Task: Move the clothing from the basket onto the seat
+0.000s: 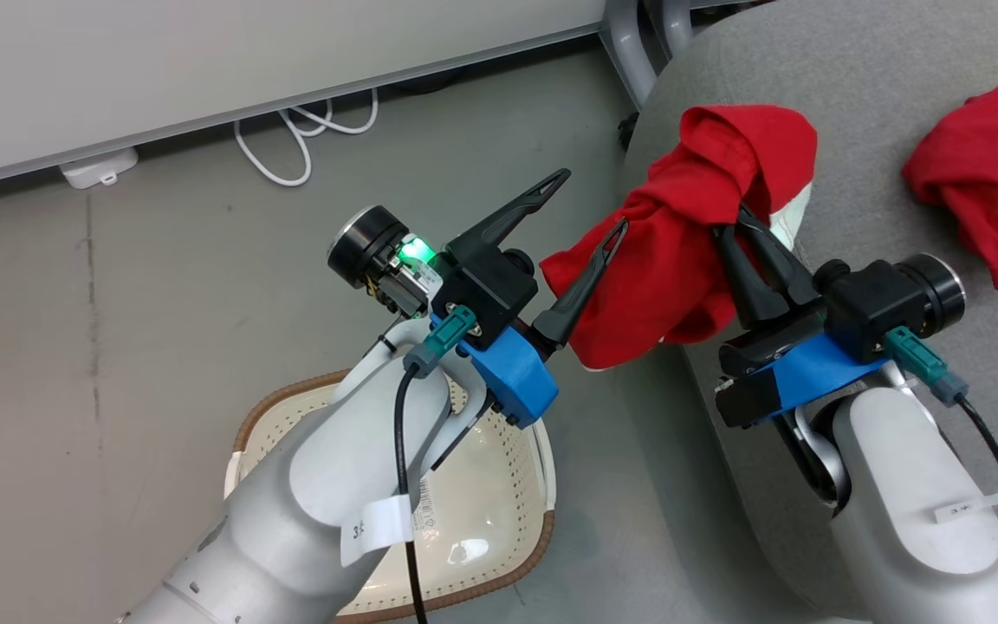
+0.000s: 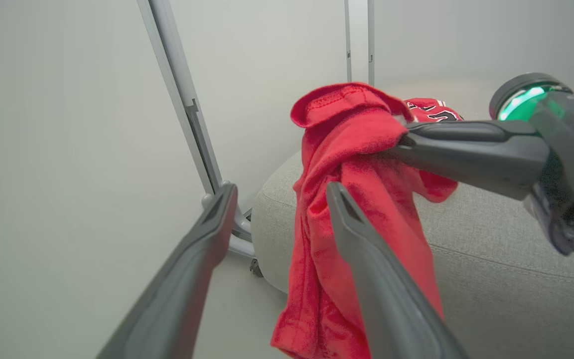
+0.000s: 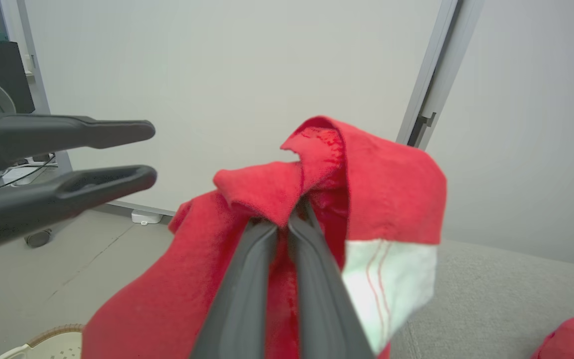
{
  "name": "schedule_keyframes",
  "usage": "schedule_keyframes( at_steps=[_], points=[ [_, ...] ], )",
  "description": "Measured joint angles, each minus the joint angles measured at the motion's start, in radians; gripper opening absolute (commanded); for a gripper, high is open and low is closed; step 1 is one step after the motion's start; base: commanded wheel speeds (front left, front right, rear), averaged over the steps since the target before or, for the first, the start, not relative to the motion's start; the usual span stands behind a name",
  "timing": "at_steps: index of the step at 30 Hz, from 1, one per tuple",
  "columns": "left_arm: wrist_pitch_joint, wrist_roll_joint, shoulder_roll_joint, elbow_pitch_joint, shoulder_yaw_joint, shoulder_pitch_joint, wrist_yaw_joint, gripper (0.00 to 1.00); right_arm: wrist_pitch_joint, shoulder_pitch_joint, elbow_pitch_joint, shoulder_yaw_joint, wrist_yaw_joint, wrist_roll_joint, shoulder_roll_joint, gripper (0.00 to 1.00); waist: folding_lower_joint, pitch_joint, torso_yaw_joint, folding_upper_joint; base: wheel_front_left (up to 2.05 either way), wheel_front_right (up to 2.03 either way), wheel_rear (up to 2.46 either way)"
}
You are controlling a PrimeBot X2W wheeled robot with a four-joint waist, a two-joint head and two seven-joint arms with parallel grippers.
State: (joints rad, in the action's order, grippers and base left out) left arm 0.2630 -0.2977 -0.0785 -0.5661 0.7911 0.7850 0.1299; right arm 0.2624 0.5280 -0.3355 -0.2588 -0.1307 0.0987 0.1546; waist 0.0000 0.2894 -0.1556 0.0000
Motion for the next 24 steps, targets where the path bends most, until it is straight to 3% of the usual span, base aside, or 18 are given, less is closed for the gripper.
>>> schedule_keyframes(
  at_steps=[24],
  points=[
    [0.0, -0.038, -0.014, -0.049, 0.116, 0.021, 0.0, 1.0, 0.0, -0.111, 0.08, 0.216, 0.0, 0.01, -0.052, 0.0, 0.0, 0.065, -0.186, 0.0, 0.0, 0.0, 0.0]
  ],
)
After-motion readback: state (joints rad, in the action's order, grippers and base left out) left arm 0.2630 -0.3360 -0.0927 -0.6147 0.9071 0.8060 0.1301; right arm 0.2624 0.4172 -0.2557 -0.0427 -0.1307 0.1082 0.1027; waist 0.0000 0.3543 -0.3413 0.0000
